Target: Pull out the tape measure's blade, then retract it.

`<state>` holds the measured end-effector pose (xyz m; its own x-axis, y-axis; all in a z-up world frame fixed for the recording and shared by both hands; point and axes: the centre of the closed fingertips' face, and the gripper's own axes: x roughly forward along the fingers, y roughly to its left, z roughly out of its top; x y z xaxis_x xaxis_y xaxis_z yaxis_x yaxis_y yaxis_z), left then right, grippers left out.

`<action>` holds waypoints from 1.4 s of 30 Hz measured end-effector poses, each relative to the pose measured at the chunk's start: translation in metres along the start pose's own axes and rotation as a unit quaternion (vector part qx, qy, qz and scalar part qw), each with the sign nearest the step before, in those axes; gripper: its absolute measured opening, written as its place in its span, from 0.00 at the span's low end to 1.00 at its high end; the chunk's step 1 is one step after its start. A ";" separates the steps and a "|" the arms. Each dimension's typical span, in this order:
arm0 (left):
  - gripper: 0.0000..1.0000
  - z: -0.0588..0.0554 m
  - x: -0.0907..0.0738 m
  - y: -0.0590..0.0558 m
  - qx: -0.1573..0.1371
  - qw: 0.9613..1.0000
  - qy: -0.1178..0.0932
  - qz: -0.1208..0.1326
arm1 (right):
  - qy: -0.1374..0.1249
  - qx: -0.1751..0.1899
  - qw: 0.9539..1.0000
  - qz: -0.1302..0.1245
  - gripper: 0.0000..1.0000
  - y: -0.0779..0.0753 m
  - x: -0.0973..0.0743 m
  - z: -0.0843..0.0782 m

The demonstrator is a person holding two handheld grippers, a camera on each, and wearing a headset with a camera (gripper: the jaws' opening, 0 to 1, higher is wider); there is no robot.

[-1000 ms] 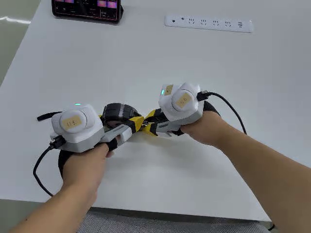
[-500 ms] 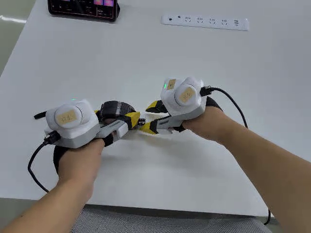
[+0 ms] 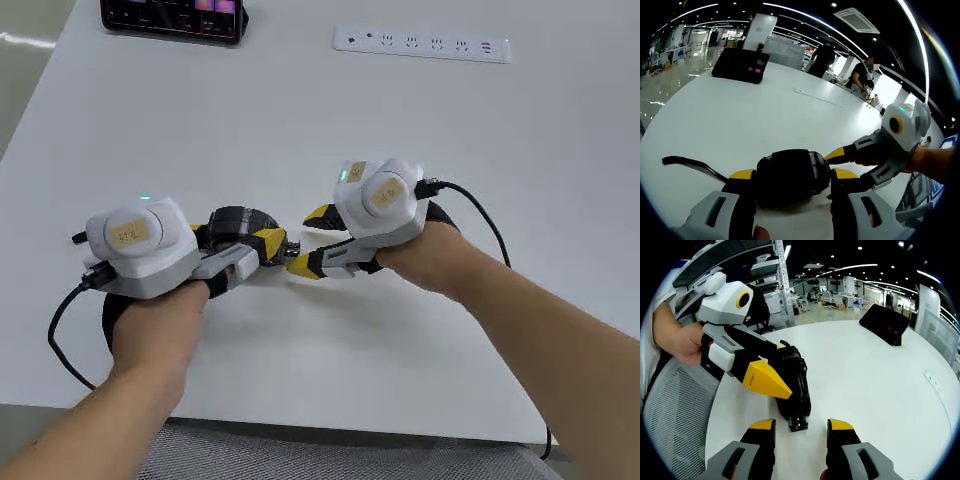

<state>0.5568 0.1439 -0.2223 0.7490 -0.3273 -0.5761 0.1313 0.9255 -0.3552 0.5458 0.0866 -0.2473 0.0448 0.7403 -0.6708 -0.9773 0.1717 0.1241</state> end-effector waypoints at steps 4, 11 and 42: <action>0.59 -0.002 -0.002 -0.001 0.009 1.000 0.004 -0.004 | 0.000 -0.003 1.000 -0.006 0.41 0.000 -0.003 -0.001; 0.67 0.001 -0.009 -0.005 0.054 0.998 0.003 -0.031 | -0.001 0.003 1.000 -0.014 0.45 0.003 -0.012 -0.004; 0.88 -0.002 -0.026 -0.016 0.149 0.985 0.008 -0.082 | -0.027 0.011 0.999 -0.037 0.58 0.014 -0.042 -0.012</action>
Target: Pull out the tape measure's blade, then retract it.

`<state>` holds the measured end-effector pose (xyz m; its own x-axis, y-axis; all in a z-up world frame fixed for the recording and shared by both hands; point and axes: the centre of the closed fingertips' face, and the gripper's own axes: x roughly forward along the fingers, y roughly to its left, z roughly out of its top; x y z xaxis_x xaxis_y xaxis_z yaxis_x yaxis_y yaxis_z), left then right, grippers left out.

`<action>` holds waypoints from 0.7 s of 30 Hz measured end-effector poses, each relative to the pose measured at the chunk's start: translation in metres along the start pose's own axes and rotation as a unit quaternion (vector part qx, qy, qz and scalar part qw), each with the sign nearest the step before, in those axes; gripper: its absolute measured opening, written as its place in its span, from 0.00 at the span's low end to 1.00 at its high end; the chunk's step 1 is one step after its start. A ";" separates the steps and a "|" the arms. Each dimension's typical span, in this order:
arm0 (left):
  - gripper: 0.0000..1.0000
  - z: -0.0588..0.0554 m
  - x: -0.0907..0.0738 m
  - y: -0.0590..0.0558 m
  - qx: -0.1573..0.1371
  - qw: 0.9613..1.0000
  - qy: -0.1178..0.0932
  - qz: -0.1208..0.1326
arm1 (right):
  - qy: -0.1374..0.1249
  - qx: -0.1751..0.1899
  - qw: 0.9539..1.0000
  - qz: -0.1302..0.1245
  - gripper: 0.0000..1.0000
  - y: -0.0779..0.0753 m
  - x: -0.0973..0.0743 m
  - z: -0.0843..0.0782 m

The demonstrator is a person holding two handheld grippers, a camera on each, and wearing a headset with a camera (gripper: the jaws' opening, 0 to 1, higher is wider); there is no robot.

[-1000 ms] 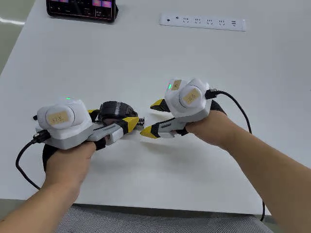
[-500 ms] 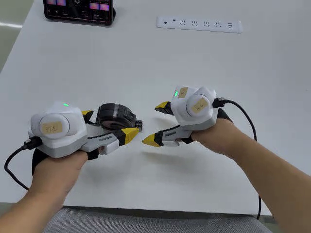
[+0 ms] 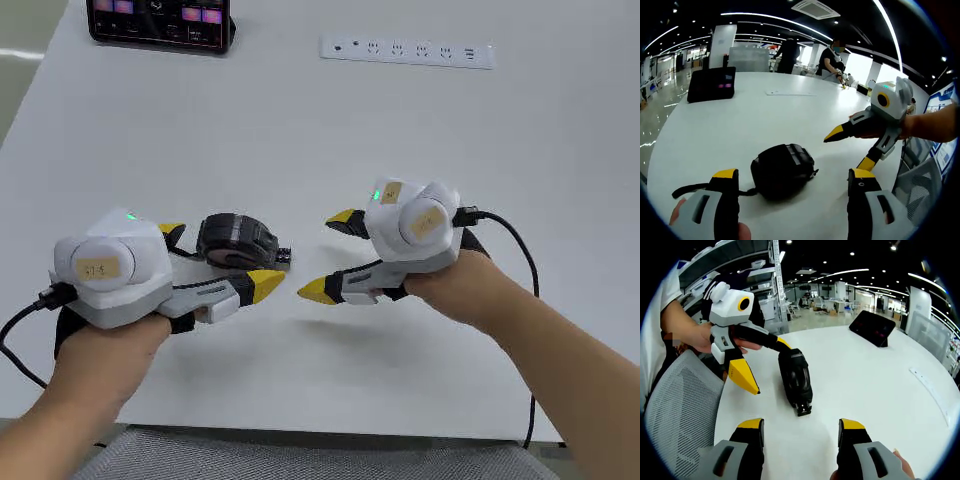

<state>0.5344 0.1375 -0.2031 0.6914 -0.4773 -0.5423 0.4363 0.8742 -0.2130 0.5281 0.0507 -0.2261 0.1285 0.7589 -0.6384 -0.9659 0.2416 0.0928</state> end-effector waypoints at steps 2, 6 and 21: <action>0.88 -0.002 -0.002 0.001 0.011 1.000 0.005 -0.003 | 0.000 0.000 1.000 -0.003 0.58 0.001 -0.003 -0.003; 0.89 -0.004 -0.006 0.000 0.023 1.000 0.005 -0.014 | -0.003 0.005 1.000 -0.003 0.60 0.003 -0.010 -0.007; 0.89 -0.019 -0.021 0.005 0.067 0.997 0.015 -0.039 | -0.013 0.019 1.000 -0.020 0.64 0.006 -0.035 -0.026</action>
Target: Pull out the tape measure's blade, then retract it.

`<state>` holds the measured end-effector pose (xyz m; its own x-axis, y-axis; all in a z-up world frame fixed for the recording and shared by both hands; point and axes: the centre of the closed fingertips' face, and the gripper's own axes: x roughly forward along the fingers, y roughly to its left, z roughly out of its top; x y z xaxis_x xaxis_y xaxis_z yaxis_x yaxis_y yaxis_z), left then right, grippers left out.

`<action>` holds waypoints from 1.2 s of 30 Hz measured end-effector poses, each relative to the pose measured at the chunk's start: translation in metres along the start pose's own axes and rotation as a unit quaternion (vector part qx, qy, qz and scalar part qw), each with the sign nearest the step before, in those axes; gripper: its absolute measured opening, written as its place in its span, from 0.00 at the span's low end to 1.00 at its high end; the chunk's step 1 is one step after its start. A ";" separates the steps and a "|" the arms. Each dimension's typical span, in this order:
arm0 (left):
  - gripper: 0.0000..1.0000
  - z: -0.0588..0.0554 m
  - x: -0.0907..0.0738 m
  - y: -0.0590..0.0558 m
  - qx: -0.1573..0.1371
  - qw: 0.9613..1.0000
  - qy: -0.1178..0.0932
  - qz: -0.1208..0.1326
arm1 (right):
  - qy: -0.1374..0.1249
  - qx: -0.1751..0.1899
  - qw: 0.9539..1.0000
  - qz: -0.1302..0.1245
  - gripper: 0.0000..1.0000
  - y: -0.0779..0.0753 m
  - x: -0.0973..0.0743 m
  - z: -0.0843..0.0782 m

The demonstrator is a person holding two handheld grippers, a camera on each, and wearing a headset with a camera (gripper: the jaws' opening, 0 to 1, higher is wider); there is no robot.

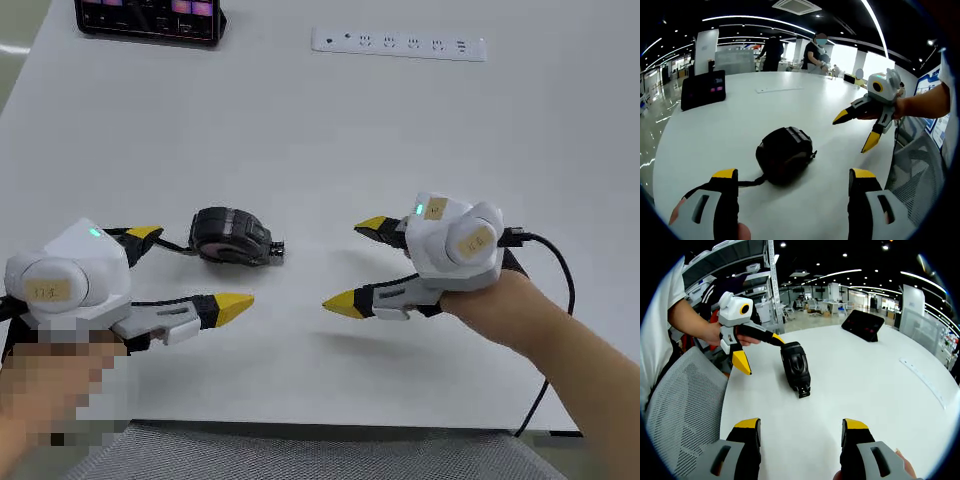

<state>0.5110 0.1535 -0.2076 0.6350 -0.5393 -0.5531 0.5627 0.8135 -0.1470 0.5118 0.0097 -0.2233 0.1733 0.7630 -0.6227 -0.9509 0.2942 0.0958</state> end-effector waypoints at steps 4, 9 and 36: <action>0.89 -0.002 -0.003 -0.001 0.016 1.000 0.007 -0.007 | -0.005 0.005 1.000 -0.004 0.65 0.001 -0.006 -0.003; 0.94 -0.004 -0.008 -0.002 0.026 1.000 0.013 -0.013 | -0.010 0.011 1.000 -0.009 0.68 0.002 -0.013 -0.005; 0.99 -0.009 -0.032 -0.004 0.083 0.996 0.032 -0.028 | -0.014 0.023 0.999 -0.042 0.84 0.004 -0.050 -0.020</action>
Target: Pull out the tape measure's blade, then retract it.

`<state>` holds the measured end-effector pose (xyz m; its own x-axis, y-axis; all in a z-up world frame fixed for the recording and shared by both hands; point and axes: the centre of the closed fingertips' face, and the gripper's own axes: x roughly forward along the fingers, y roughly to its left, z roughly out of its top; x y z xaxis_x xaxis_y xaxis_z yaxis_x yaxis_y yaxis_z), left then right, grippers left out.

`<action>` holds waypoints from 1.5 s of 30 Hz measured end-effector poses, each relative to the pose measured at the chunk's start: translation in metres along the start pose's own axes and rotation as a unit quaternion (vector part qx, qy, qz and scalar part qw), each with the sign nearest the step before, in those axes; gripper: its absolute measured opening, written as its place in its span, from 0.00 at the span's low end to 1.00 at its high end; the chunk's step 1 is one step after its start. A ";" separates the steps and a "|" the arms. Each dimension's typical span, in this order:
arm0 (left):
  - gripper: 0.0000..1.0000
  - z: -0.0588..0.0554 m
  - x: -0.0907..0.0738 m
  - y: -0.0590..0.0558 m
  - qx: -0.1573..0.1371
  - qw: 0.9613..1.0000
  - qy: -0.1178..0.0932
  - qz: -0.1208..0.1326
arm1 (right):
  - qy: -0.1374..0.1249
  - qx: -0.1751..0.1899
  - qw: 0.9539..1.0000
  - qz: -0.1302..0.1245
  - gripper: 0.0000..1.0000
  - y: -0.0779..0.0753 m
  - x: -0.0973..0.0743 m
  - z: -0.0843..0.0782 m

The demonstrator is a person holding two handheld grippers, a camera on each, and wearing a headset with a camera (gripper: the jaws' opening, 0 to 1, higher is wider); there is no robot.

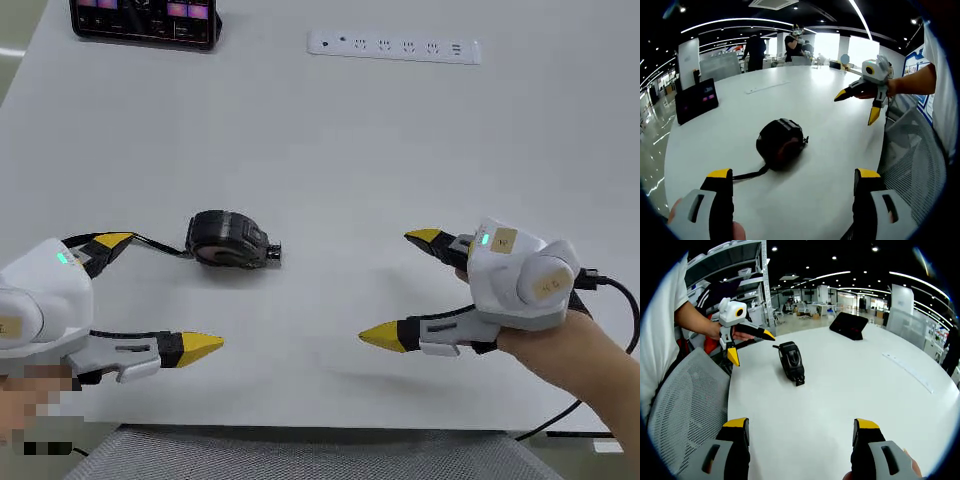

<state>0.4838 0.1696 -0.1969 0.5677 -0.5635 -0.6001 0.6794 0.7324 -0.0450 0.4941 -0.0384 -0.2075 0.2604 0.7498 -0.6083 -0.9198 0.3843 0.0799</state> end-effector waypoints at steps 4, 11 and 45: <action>0.99 -0.003 -0.002 0.000 0.013 1.000 0.006 0.000 | 0.004 -0.002 1.000 -0.004 0.87 0.000 -0.004 -0.004; 0.99 -0.005 -0.005 -0.005 0.035 0.999 0.012 -0.009 | 0.002 0.001 1.000 -0.011 0.94 0.001 -0.013 -0.008; 0.99 -0.015 -0.018 -0.006 0.059 0.998 0.026 -0.024 | 0.007 0.023 0.999 -0.046 0.99 0.000 -0.050 -0.033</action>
<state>0.4618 0.1811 -0.1977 0.5104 -0.5733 -0.6410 0.7567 0.6535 0.0180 0.4711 -0.0937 -0.2032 0.3382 0.7036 -0.6250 -0.8779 0.4751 0.0599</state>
